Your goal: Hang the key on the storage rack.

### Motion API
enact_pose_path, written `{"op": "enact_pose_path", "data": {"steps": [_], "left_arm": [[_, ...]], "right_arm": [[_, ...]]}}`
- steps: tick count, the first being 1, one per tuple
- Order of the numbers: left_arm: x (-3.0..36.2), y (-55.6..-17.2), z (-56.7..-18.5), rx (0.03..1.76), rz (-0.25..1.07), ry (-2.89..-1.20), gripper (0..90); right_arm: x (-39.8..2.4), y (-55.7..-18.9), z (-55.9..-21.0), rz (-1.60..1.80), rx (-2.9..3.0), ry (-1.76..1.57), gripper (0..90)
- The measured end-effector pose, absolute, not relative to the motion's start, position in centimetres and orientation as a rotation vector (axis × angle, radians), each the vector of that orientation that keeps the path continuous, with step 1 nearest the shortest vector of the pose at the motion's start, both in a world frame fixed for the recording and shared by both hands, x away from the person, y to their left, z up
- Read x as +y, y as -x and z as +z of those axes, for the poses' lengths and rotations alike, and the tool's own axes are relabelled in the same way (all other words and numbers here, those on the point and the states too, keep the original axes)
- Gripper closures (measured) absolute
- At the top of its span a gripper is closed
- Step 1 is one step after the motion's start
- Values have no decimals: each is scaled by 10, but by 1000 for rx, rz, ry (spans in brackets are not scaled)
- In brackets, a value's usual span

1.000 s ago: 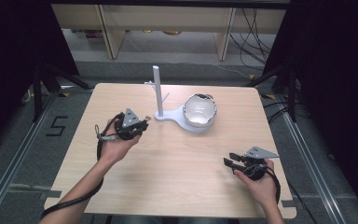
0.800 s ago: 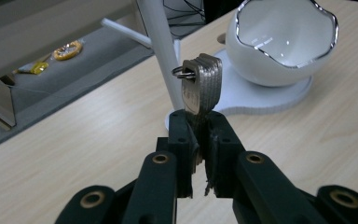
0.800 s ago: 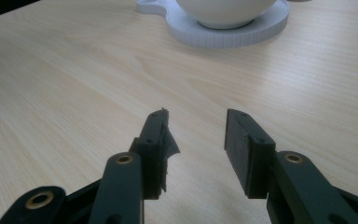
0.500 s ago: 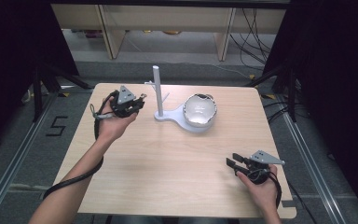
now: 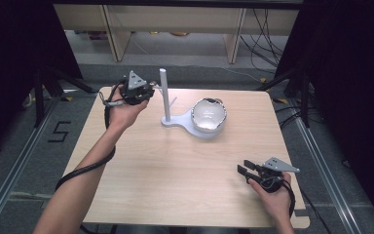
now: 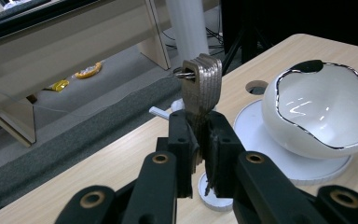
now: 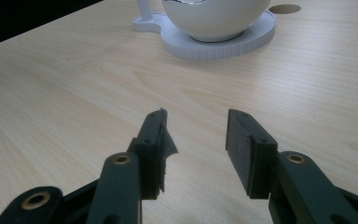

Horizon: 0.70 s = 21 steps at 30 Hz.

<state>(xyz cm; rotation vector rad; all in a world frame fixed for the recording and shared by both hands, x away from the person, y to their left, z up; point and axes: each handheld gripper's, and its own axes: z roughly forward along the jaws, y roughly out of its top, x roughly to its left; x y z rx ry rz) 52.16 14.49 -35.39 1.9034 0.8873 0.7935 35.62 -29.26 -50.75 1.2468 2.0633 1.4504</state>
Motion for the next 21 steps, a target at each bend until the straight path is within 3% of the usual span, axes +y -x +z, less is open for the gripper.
{"op": "enact_pose_path", "data": {"steps": [21], "left_arm": [[151,-525,-369,922,758,-1957,811]], "right_arm": [[-294,-359,-508,1418,2077,-1211,581]]}}
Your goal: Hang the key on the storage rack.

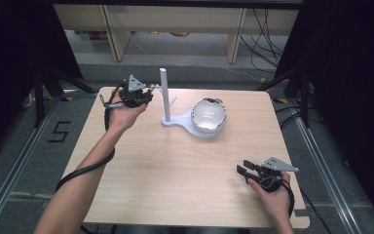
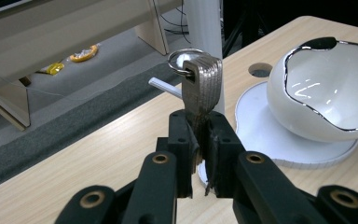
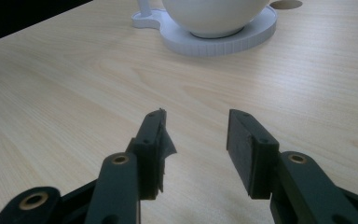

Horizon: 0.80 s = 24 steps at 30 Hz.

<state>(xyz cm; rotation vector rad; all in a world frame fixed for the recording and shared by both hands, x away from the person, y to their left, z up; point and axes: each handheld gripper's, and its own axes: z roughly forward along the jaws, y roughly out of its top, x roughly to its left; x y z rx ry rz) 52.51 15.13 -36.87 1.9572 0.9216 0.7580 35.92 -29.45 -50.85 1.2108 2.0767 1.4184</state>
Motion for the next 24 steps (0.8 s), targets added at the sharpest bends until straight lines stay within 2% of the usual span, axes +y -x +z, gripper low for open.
{"op": "enact_pose_path", "data": {"steps": [14,24], "left_arm": [[154,-531,-370,941,739,-2031,811],[150,-536,-373,968,731,-2015,810]], "right_arm": [[-293,-357,-508,1436,2071,-1265,576],[-295,-359,-509,1412,2079,-1210,572]]}}
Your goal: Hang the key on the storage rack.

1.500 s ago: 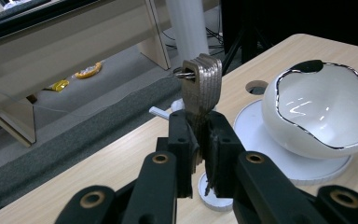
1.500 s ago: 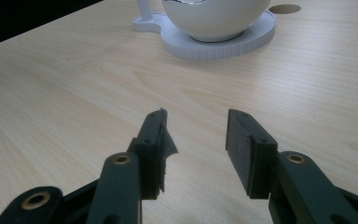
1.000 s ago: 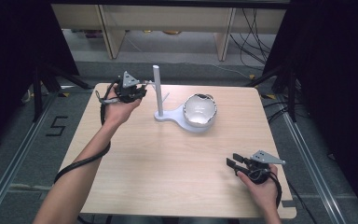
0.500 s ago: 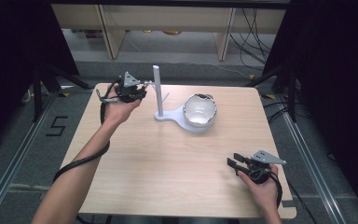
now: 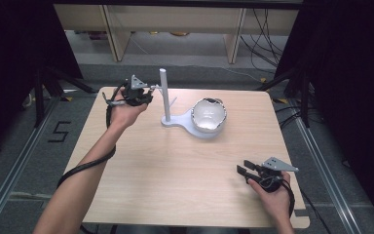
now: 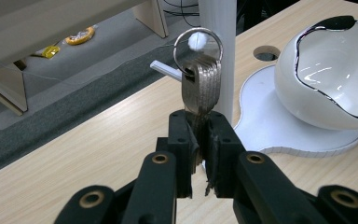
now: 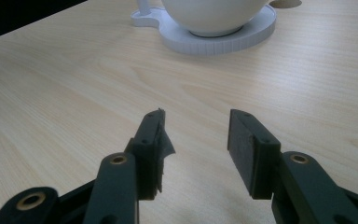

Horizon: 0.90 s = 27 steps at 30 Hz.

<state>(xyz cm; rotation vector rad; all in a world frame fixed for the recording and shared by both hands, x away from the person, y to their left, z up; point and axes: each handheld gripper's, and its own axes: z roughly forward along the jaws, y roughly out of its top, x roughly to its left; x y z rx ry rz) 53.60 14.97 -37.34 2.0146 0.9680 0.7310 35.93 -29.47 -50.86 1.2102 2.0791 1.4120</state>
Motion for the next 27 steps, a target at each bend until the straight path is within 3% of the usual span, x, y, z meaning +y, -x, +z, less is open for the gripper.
{"op": "enact_pose_path", "data": {"steps": [17,21,24,27], "left_arm": [[140,-541,-380,970,713,-2013,803],[141,-536,-382,972,715,-1964,715],[147,-527,-381,966,734,-1957,579],[155,-515,-385,953,729,-1923,526]], "right_arm": [[-293,-357,-508,1422,2081,-1260,563],[-295,-358,-509,1428,2081,-1224,556],[-295,-355,-508,1441,2069,-1269,547],[-296,-355,-507,1430,2058,-1268,542]]}}
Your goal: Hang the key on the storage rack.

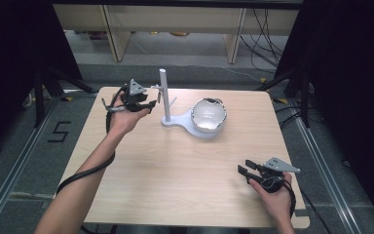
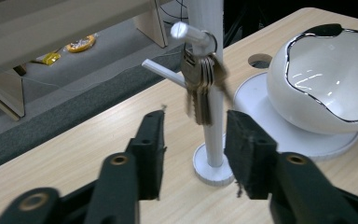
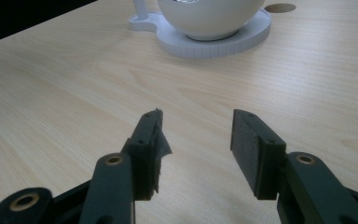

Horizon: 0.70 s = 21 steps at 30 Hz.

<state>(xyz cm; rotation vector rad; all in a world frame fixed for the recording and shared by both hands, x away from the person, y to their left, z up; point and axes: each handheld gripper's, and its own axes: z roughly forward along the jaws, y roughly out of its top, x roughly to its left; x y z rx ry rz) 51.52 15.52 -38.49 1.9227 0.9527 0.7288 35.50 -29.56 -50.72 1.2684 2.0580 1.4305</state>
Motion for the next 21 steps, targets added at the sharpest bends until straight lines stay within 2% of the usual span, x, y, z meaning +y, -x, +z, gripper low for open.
{"op": "enact_pose_path", "data": {"steps": [1,3,4,8,15,21], "left_arm": [[159,-510,-386,954,725,-1915,478],[167,-499,-390,952,710,-1884,460],[171,-493,-392,957,707,-1867,416],[191,-465,-405,967,700,-1803,363],[228,-416,-439,994,731,-1680,346],[252,-377,-481,1021,780,-1649,346]], "right_arm": [[-295,-356,-508,1458,2046,-1254,537],[-298,-357,-508,1428,2049,-1216,534],[-297,-357,-508,1453,2049,-1225,530],[-298,-354,-507,1429,2034,-1261,521],[-301,-357,-509,1408,2014,-1199,506],[-301,-356,-511,1414,2003,-1233,499]]}}
